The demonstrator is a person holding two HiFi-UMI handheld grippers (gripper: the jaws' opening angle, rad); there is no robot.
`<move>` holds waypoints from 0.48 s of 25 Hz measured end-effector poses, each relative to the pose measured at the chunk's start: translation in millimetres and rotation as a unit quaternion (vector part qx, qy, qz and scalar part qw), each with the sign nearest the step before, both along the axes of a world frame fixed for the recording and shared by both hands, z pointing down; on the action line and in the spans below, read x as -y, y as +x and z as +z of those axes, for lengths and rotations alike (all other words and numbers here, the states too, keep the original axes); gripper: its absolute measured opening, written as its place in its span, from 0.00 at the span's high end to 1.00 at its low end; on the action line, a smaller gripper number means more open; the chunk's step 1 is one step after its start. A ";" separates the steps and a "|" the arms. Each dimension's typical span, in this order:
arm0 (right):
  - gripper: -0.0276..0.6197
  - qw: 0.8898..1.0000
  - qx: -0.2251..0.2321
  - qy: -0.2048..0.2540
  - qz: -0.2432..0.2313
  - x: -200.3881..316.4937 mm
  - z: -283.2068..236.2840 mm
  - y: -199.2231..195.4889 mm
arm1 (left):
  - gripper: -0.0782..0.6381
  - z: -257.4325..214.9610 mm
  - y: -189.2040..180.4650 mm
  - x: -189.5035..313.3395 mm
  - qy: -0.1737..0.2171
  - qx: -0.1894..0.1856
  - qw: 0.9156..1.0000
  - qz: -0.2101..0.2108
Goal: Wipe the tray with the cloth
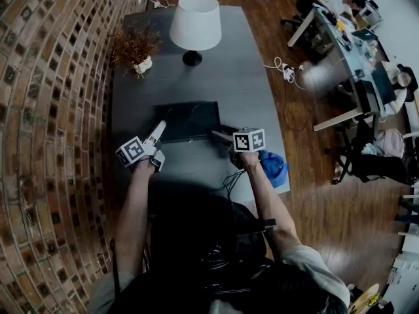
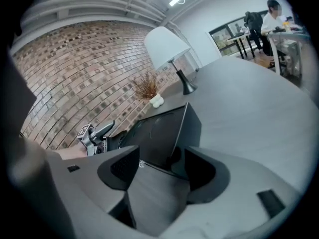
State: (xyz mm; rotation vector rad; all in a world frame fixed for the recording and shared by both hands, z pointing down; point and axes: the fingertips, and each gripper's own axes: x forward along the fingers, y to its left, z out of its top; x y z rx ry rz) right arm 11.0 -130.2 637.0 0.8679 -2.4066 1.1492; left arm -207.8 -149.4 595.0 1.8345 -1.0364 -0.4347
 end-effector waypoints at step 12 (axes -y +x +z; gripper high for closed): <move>0.62 0.973 0.065 0.149 0.164 -33.8 -143.3 116.2 | 0.49 -115.4 -1.2 -78.9 0.138 -0.051 0.989 -0.017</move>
